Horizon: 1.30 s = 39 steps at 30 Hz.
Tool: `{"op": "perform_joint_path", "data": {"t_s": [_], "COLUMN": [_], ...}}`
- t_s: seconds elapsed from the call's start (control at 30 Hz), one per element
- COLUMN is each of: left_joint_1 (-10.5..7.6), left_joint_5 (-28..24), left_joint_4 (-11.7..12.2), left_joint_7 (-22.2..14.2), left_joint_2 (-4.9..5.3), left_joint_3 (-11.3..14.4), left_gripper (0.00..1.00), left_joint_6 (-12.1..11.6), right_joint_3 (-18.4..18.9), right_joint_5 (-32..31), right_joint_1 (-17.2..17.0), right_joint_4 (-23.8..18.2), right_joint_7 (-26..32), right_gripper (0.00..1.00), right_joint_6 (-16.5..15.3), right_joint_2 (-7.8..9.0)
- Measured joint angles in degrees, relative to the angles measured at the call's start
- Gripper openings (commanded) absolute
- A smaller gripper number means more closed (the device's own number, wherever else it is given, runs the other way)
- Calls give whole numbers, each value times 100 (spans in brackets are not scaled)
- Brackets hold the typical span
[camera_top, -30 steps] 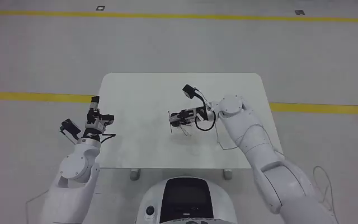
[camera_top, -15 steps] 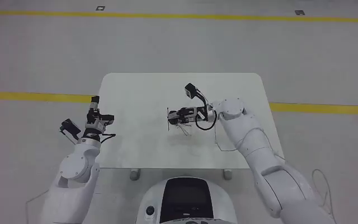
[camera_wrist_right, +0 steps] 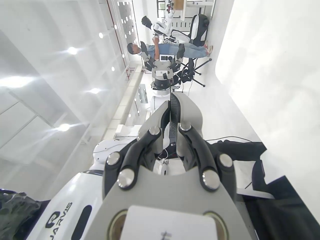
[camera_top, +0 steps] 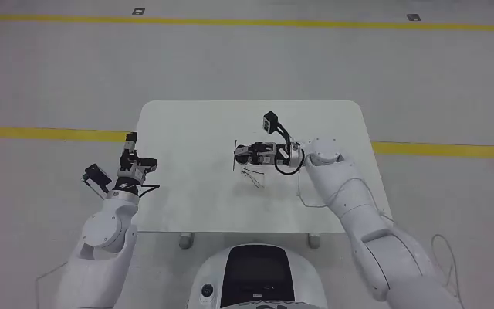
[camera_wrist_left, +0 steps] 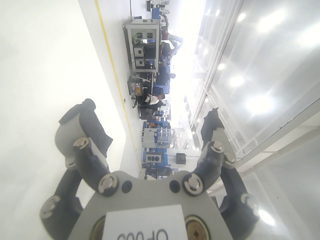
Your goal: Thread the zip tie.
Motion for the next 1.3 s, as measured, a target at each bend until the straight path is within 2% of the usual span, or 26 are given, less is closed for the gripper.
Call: {"op": "perform_joint_path", "data": {"t_s": [0.13,0.47,0.77,0.87,0.93,1.03,1.27,1.3], "left_joint_1": [0,0,0,-13,16,89,208,233], "left_joint_5": [0,0,0,73,287,891,2280,2536], "left_joint_4": [0,0,0,-37,-65,-129,-294,-368], "left_joint_7": [0,0,0,-103,-225,-292,-380,-438], "left_joint_2": [0,0,0,-3,4,17,30,35], "left_joint_3": [0,0,0,19,9,74,388,458], "left_gripper": [100,100,100,100,100,100,100,100], "left_joint_6": [0,0,0,-122,-254,-433,-691,-798], "right_joint_3": [0,67,68,60,83,104,70,79], "right_joint_5": [0,178,193,195,198,145,-8,-51], "right_joint_1": [-2,-313,-352,-489,-558,-633,-753,-761], "right_joint_4": [-3,-582,-631,-823,-936,-1076,-1309,-1320], "right_joint_7": [-3,-778,-853,-1075,-1221,-1487,-2100,-2176], "right_gripper": [0,0,0,0,0,0,0,0], "right_joint_6": [1,206,199,266,303,376,777,832], "right_joint_2": [0,73,79,99,122,153,195,210]}}
